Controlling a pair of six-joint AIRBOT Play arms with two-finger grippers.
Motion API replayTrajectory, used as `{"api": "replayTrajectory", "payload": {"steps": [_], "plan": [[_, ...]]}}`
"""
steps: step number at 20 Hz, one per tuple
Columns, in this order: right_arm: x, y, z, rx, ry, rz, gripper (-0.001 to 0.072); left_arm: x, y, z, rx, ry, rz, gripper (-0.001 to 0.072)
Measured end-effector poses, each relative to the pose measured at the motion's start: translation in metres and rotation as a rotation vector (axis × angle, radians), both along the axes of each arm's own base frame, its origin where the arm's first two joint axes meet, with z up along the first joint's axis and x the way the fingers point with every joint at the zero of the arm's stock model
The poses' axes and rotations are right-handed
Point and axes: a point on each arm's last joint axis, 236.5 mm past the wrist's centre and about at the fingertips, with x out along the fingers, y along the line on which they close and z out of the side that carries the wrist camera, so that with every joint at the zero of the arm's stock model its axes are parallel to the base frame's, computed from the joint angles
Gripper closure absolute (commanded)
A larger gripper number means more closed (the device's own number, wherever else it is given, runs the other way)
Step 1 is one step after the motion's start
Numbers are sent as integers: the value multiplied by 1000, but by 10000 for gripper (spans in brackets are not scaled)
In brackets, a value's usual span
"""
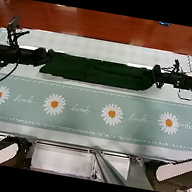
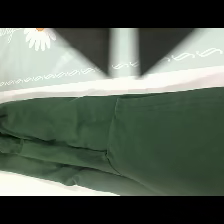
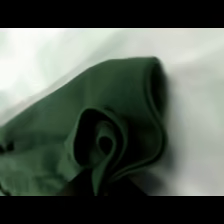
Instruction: Fold the shirts.
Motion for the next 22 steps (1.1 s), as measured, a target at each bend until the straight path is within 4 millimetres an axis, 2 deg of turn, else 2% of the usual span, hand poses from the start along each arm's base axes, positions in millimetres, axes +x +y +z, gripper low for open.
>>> {"api": "replayTrajectory", "payload": {"steps": [2,4,6,8,12,15,19,22], "plan": [[-15,-2,15,-65,-7,83,690,1,-1,0,6,-8,-7,690],[-32,-8,40,-148,-27,147,690,-1,-10,-4,10,-1,-34,690],[-52,-13,72,-228,-58,201,690,-3,-28,-13,12,17,-82,690],[-73,-17,104,-299,-99,230,690,-4,-57,-25,14,41,-153,691],[-123,-11,166,-383,-195,260,691,2,-137,-45,16,85,-332,691],[-161,-3,202,-415,-259,248,691,4,-213,-57,3,127,-479,691],[-206,10,226,-424,-302,236,690,-18,-307,-77,-15,209,-660,691],[-226,16,235,-427,-324,231,691,-52,-358,-93,-18,265,-746,691]]}}
